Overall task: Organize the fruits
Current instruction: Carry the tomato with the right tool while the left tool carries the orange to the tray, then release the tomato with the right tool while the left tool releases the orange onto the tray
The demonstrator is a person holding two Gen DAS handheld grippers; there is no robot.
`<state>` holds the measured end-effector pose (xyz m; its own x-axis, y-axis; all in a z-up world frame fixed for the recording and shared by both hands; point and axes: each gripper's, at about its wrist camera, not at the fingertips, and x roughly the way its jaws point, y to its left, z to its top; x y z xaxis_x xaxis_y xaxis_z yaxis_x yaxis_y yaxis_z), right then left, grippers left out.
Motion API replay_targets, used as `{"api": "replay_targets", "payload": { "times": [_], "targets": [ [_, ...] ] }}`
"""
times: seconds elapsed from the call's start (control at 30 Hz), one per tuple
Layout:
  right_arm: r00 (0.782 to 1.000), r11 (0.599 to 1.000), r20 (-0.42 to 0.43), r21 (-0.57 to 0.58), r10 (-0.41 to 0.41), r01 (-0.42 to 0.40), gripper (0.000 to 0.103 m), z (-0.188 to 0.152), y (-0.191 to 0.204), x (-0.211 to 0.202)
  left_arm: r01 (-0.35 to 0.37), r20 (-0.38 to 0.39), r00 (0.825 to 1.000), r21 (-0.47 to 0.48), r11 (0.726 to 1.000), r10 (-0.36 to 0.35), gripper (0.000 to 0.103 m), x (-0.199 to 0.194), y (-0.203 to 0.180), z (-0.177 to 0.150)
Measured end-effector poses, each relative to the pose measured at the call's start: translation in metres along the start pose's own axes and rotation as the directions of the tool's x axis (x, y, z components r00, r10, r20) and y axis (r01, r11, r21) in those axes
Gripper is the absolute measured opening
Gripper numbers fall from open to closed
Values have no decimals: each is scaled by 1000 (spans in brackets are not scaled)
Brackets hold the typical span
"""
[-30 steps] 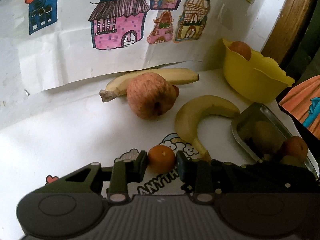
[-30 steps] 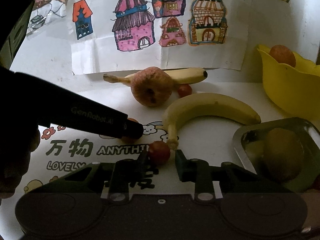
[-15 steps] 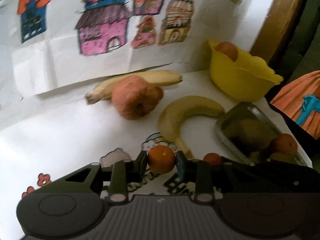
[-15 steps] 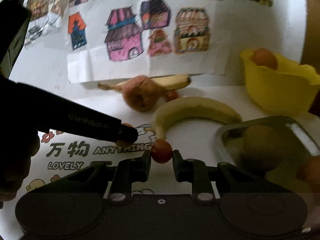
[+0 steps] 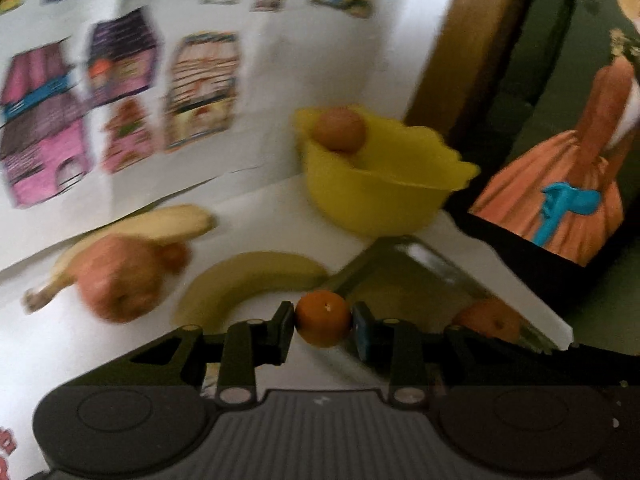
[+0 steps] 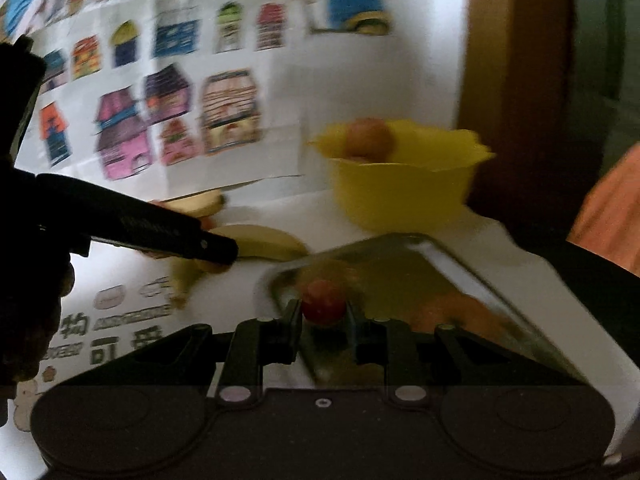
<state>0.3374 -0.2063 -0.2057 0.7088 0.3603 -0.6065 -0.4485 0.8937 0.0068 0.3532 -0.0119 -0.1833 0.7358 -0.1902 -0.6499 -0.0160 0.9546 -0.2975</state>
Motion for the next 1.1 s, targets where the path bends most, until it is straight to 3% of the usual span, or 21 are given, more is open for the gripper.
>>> {"api": "replay_targets", "payload": {
  "times": [0.2, 0.47, 0.73, 1.1],
  "targets": [
    [996, 995, -24, 58, -86, 87, 25, -12, -27, -23, 105, -23, 994, 57, 993, -104, 35, 8, -37, -3],
    [987, 984, -63, 99, -145, 151, 25, -32, -41, -41, 177, -67, 983, 120, 977, -170, 35, 4, -69, -22],
    [973, 973, -77, 65, -218, 223, 25, -45, -54, -56, 273, -120, 960, 174, 946, -255, 35, 4, -98, -42],
    [964, 969, -111, 6, -244, 246, 25, -63, -76, -57, 327, -208, 935, 179, 928, -289, 35, 14, -115, -73]
  ]
}}
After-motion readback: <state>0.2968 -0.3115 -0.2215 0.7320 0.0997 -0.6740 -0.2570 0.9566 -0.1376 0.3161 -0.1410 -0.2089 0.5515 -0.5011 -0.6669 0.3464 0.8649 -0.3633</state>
